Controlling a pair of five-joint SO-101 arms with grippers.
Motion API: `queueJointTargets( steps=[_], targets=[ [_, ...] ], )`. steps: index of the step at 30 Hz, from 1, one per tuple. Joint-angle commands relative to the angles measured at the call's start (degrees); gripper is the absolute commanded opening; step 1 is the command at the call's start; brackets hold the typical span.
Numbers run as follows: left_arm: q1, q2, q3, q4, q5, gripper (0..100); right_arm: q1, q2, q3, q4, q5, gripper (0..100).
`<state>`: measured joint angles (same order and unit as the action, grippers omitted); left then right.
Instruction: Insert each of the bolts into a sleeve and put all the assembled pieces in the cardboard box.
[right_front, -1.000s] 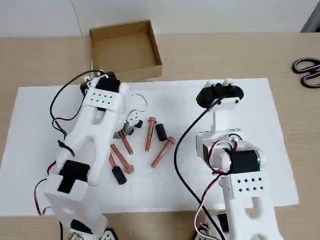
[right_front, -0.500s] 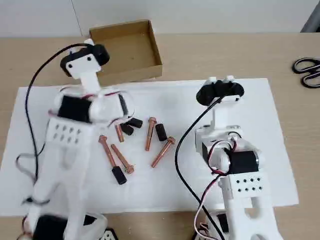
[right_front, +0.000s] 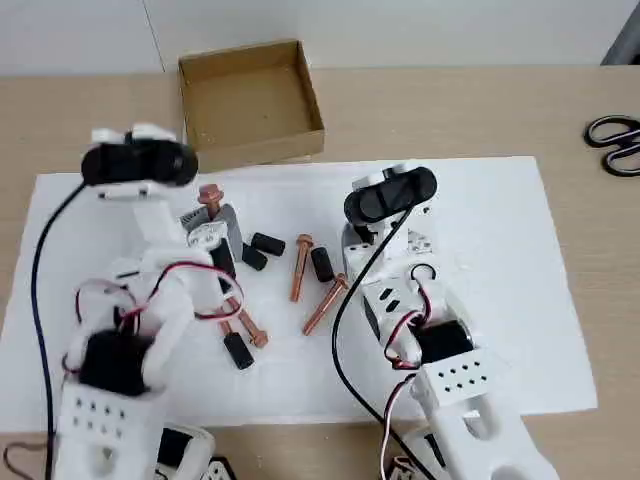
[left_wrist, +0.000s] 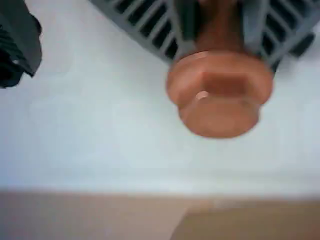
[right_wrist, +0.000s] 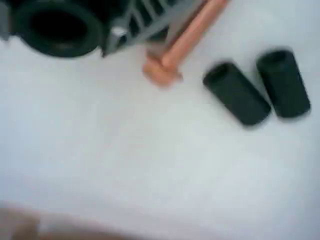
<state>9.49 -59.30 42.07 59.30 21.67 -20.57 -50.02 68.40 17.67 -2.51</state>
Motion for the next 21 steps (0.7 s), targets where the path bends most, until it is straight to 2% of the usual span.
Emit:
queueJointTargets(
  steps=[1, 5, 8, 14, 21],
  targets=[
    [-0.2, -8.5, 5.2, -11.3, -1.7, 1, -0.1, -1.7, 2.7, -11.2, -0.1, 0.5],
    [-0.2, -15.6, 12.4, -19.0, -1.7, 1, -0.2, -1.7, 8.6, -20.7, 0.0, 0.5],
    [-0.2, -19.7, 17.1, -19.8, -1.7, 1, -2.5, -1.7, 13.2, -28.3, 1.4, 0.5],
    [0.2, -25.9, 21.6, -22.7, -1.6, 1, -6.6, -1.7, 20.1, -44.4, 12.7, 0.5],
    [0.3, -26.5, 21.7, -25.7, -1.6, 1, -6.7, -1.7, 20.8, -53.9, 12.9, 0.5]
  ],
)
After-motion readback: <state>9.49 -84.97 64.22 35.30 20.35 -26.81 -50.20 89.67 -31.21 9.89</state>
